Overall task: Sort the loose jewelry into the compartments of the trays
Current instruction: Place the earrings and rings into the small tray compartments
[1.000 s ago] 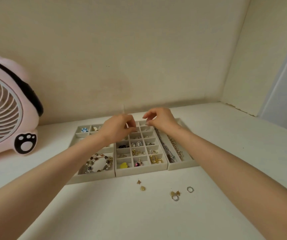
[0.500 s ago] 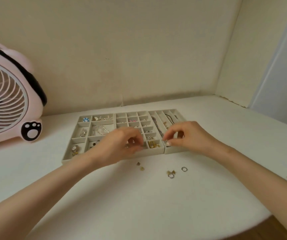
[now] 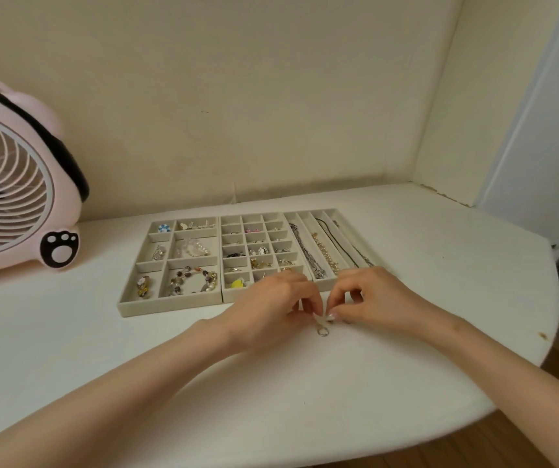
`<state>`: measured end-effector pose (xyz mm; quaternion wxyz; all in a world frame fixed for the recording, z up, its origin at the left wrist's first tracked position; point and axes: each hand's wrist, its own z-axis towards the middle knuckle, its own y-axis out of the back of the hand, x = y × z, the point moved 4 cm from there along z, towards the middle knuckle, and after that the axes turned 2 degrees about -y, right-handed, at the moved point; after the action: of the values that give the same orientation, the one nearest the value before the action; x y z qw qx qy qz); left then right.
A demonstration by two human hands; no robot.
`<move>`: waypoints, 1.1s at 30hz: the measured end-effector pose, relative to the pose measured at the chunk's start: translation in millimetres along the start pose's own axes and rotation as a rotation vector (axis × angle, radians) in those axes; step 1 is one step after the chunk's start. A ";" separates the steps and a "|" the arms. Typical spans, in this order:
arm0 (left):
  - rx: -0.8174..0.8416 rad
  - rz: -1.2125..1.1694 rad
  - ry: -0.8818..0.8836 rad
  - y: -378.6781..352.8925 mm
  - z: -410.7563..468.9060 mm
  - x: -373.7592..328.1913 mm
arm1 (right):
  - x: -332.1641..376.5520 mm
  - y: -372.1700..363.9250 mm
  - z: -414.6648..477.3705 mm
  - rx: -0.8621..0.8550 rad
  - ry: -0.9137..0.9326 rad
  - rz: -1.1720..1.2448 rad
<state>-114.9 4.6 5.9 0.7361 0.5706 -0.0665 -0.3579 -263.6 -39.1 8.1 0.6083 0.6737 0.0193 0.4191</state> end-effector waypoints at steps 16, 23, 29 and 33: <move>0.009 -0.980 0.459 10.5 8.7 8.0 | -6.3 6.9 -6.0 0.250 -0.372 0.983; 0.052 -1.124 0.522 11.0 7.0 10.2 | -2.2 4.4 0.2 0.271 -0.348 0.997; 0.034 -1.157 0.548 10.5 3.0 12.7 | -1.6 3.6 3.7 0.246 -0.352 1.010; 0.050 -1.230 0.606 11.1 2.1 13.2 | 1.0 3.0 4.3 0.254 -0.349 1.102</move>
<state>-101.2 -4.0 12.3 0.3716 0.5964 0.4702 -0.5339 -261.9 -42.8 11.5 0.2098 0.7109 -0.3841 0.5505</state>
